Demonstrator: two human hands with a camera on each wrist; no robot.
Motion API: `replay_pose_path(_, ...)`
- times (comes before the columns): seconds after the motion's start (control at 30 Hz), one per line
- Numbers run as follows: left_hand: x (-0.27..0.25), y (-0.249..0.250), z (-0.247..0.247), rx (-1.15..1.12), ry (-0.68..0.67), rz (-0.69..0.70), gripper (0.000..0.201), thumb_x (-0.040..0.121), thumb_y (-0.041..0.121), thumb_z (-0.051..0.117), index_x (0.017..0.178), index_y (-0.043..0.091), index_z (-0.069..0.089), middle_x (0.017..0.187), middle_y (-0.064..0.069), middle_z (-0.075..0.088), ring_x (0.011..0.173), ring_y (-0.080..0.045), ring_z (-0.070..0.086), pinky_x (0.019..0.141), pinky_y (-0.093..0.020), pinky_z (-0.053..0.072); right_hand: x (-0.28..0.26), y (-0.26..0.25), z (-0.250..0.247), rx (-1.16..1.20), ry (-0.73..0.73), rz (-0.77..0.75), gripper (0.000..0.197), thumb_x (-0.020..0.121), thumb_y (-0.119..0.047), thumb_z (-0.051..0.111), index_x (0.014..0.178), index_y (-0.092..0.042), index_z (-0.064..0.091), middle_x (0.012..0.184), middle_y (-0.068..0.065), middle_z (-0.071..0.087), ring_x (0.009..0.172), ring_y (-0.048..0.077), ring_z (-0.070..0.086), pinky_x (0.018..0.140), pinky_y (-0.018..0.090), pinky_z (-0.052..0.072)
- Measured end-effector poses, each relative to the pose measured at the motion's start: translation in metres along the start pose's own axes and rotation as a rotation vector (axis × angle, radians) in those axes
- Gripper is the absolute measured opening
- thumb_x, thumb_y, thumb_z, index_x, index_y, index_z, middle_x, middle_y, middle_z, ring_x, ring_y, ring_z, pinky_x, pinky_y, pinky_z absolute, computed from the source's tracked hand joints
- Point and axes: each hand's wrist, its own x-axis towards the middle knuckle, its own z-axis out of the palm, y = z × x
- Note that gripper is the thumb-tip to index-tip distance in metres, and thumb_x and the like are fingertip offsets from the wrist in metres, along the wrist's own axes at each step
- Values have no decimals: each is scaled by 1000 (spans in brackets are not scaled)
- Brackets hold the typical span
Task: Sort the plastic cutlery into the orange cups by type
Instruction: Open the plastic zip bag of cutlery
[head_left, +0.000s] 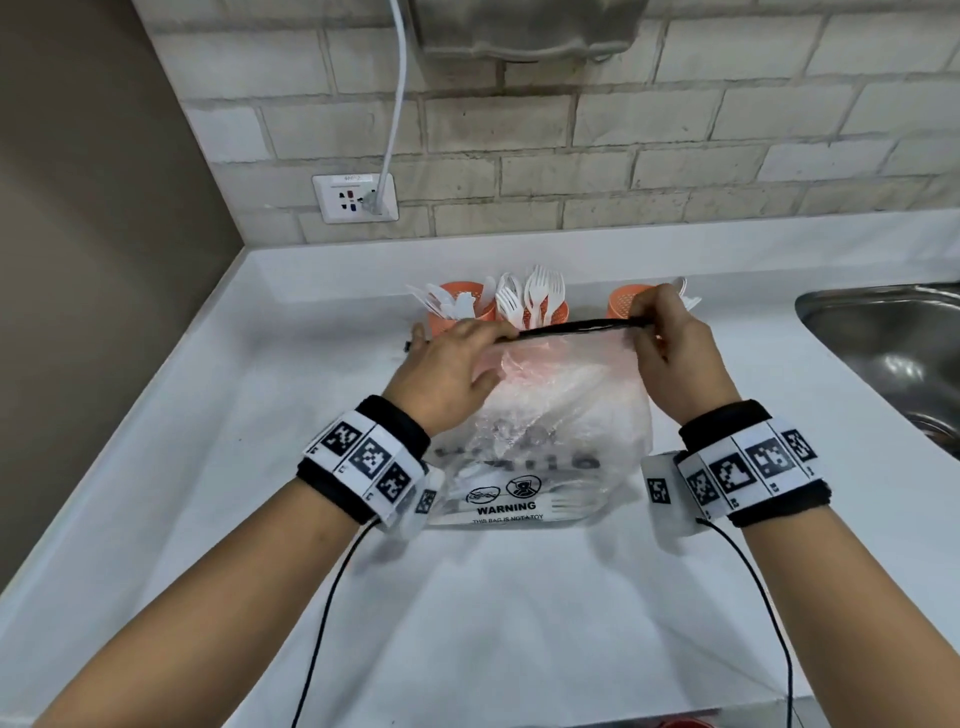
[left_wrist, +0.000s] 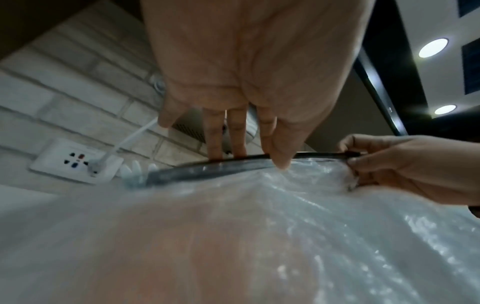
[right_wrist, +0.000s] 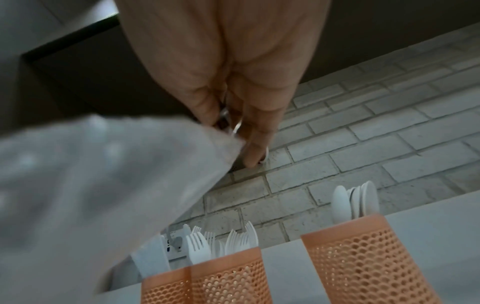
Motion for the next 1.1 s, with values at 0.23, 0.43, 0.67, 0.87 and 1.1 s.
replay_pose_path(0.23,14,3,0,-89,96,105,15,88,12,60,103,11,61,95,3,62,90,-21,58,74,-22,38,-2,6,6,-66,-45,-160,38,79,12,43,99,-6,70,94,5,42,76,-4,46,72,-2,34)
replay_pose_path(0.43,9,-2,-5,-223,-29,293,29,93,5,49,111,28,50,105,2,62,91,-19,59,81,-28,49,-3,7,6,24,4,-184,19,80,-9,62,94,-4,73,83,-14,44,75,-11,51,68,2,39)
replay_pose_path(0.67,10,-8,-20,4,-172,105,46,89,51,32,106,28,68,102,0,68,104,-23,54,102,-42,36,-9,-4,1,-80,-144,-125,27,80,-18,50,85,2,69,95,6,40,90,16,45,79,-4,32)
replay_pose_path(0.87,11,-6,-23,64,54,-117,37,95,49,39,116,31,64,116,0,62,120,-23,48,98,-41,30,-26,-18,4,-83,-219,-170,50,78,-41,44,50,-4,63,97,0,38,95,9,35,83,9,27)
replay_pose_path(1.1,-6,5,-2,387,-186,-117,122,57,67,71,149,32,-1,157,-4,-4,143,-32,5,110,-66,10,-34,-41,26,-442,-372,58,12,77,-22,71,88,-20,71,136,10,30,124,34,30,102,33,30)
